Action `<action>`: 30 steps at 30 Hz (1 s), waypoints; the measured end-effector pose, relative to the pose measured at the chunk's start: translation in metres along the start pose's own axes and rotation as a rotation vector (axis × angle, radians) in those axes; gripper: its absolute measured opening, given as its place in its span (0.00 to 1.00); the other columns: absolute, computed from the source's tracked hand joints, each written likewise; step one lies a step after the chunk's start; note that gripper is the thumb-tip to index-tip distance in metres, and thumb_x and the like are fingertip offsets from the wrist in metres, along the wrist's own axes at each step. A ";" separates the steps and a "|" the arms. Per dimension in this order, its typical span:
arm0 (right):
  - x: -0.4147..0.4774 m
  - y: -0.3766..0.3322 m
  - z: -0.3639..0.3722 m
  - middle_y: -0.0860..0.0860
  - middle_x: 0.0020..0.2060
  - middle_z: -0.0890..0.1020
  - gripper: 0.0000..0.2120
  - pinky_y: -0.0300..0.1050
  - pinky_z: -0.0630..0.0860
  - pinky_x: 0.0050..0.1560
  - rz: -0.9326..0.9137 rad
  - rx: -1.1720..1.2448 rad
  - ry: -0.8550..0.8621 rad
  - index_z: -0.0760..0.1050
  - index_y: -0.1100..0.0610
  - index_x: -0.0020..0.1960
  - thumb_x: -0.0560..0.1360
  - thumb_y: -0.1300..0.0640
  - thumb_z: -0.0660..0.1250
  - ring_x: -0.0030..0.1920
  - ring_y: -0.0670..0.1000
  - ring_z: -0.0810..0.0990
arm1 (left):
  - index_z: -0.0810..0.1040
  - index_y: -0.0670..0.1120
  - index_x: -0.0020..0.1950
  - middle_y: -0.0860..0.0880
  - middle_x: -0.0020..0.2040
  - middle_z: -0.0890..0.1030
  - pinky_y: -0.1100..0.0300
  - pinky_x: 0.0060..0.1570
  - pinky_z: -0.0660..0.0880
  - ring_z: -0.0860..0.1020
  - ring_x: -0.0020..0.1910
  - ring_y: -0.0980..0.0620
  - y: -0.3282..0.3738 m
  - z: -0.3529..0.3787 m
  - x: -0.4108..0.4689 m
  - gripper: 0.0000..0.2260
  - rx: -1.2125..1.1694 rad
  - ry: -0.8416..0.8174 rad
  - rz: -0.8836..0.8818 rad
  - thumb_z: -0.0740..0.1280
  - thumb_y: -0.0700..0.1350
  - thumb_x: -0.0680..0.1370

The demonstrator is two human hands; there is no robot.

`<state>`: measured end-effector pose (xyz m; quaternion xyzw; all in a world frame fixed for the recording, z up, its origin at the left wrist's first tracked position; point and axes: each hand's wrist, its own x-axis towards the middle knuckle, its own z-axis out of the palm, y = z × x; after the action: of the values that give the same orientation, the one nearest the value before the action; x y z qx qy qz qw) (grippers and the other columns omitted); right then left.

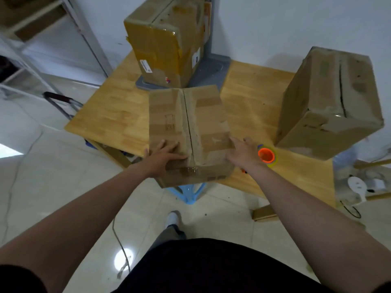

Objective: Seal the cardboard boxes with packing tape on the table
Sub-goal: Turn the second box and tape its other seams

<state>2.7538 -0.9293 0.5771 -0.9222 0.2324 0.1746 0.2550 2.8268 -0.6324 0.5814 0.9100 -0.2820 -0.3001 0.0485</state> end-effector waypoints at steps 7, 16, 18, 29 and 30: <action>-0.005 -0.007 0.037 0.48 0.69 0.76 0.42 0.58 0.79 0.61 0.037 0.651 -0.003 0.61 0.37 0.77 0.68 0.54 0.73 0.62 0.53 0.80 | 0.61 0.53 0.79 0.42 0.74 0.63 0.41 0.72 0.67 0.65 0.73 0.37 -0.027 -0.006 0.013 0.40 -0.739 0.354 -0.385 0.77 0.56 0.71; -0.019 -0.013 0.040 0.51 0.68 0.77 0.34 0.50 0.85 0.42 0.160 1.085 0.112 0.63 0.41 0.78 0.80 0.69 0.64 0.52 0.51 0.82 | 0.61 0.54 0.82 0.42 0.76 0.57 0.45 0.73 0.67 0.67 0.70 0.35 -0.020 -0.056 0.062 0.40 -0.560 0.254 -0.241 0.77 0.47 0.74; -0.019 -0.010 0.044 0.51 0.67 0.77 0.33 0.54 0.84 0.48 0.193 1.141 0.165 0.65 0.40 0.77 0.80 0.68 0.64 0.50 0.48 0.82 | 0.63 0.56 0.81 0.44 0.79 0.54 0.46 0.75 0.65 0.65 0.72 0.35 -0.015 -0.072 0.077 0.38 -0.526 0.237 -0.163 0.76 0.46 0.74; 0.055 -0.013 0.038 0.48 0.72 0.72 0.32 0.64 0.77 0.63 0.236 0.912 0.390 0.68 0.33 0.71 0.74 0.60 0.67 0.68 0.59 0.75 | 0.64 0.55 0.81 0.47 0.82 0.48 0.44 0.77 0.63 0.59 0.78 0.37 -0.019 -0.112 0.170 0.38 -0.330 0.098 -0.002 0.77 0.51 0.74; 0.062 -0.014 0.036 0.48 0.73 0.72 0.32 0.64 0.76 0.64 0.235 0.892 0.408 0.68 0.36 0.72 0.75 0.61 0.68 0.68 0.59 0.75 | 0.63 0.55 0.82 0.47 0.82 0.47 0.45 0.77 0.62 0.58 0.79 0.37 -0.020 -0.113 0.176 0.39 -0.330 0.094 0.001 0.77 0.52 0.75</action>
<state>2.8052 -0.9196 0.5260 -0.7063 0.4318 -0.0982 0.5523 3.0177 -0.7205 0.5768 0.9026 -0.2269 -0.2994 0.2103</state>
